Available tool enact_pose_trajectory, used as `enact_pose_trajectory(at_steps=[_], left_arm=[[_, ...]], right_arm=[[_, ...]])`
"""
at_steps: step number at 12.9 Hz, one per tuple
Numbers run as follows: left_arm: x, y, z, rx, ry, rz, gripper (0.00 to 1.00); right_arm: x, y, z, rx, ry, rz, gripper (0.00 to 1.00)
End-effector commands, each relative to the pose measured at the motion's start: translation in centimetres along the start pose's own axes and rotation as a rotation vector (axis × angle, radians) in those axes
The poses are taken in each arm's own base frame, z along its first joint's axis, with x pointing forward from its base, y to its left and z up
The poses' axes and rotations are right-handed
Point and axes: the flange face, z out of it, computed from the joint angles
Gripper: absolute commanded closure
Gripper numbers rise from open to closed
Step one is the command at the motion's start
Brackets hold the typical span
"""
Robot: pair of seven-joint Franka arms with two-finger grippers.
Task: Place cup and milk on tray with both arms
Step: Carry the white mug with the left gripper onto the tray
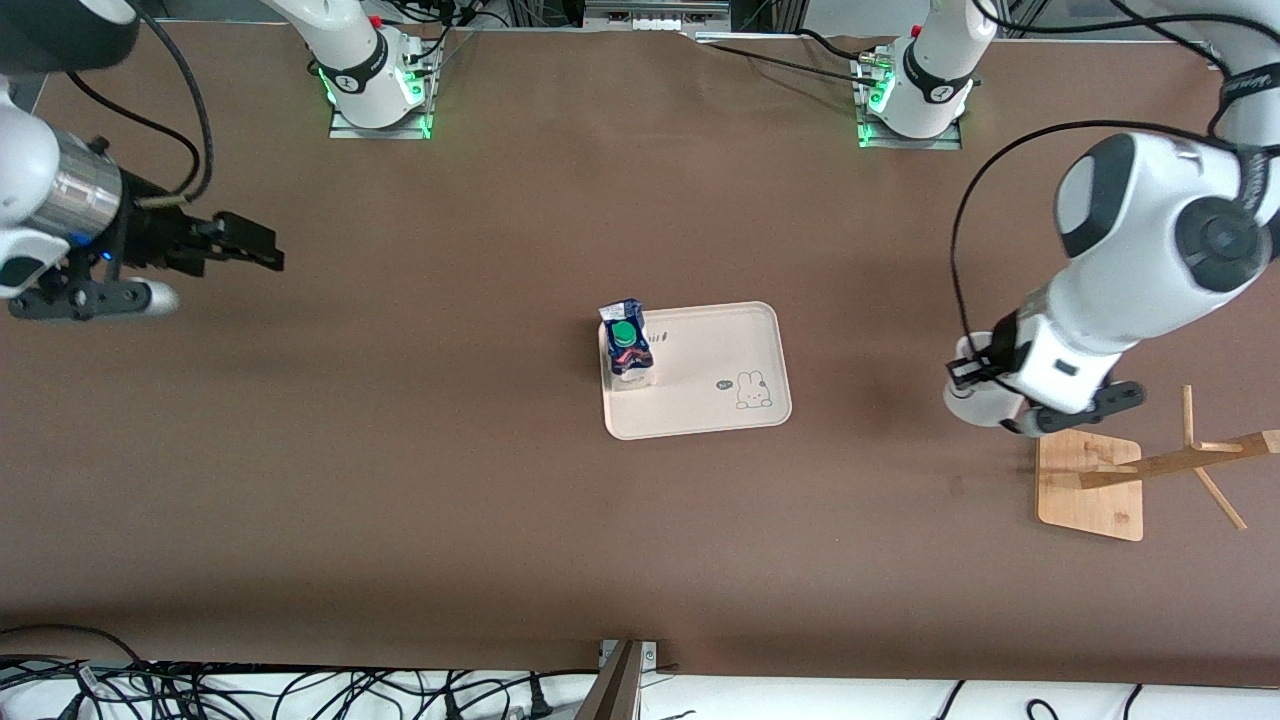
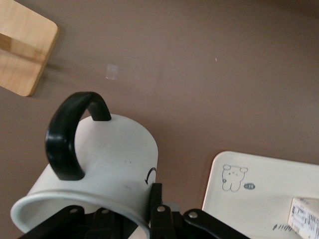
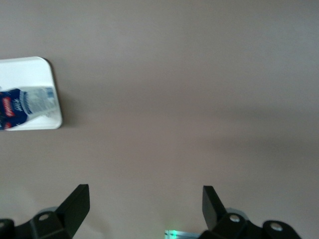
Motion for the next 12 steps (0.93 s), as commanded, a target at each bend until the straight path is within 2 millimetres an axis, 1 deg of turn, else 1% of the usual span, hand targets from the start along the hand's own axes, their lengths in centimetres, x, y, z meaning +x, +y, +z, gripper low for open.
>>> enact_pose_trajectory(at_steps=[1,2,3,4,5,6,7,8,10,12], left_arm=[[-1.5,7.0,3.7,0.053,-0.068,0.122,1.00],[-1.7,8.4,5.8,0.054,-0.097,0.141,1.00],[-0.5,9.1,6.9,0.038,-0.104,0.140,1.00],[0.6,9.8,7.7,0.019,-0.106,0.126,1.00],[0.4,11.5,8.7,0.010,-0.111,0.142,1.00],[-0.4,13.6,9.8,0.002,-0.119,0.136,1.00],[-1.8,15.7,11.4,0.003,-0.147,0.095,1.00],[-3.3,17.6,12.1,0.014,-0.154,0.061,1.00],[-5.8,20.4,14.4,0.025,-0.186,0.023,1.00],[-7.2,22.1,16.9,0.007,-0.227,-0.007,1.00]], right_arm=[[-4.8,1.3,0.9,-0.035,0.050,-0.033,0.00],[-5.1,1.8,1.6,-0.059,0.072,-0.060,0.00],[-5.0,2.1,1.9,-0.062,0.081,-0.079,0.00],[-4.7,2.7,1.8,-0.061,0.088,-0.078,0.00],[-4.4,2.7,1.7,-0.062,0.103,-0.080,0.00],[-4.1,2.8,1.8,-0.062,0.105,-0.077,0.00],[-3.3,2.6,1.6,-0.064,0.107,-0.075,0.00],[-2.5,2.5,1.5,-0.067,0.107,-0.075,0.00],[-2.0,2.6,1.2,-0.077,0.121,-0.075,0.00],[-1.9,2.7,0.3,-0.087,0.134,-0.065,0.00]])
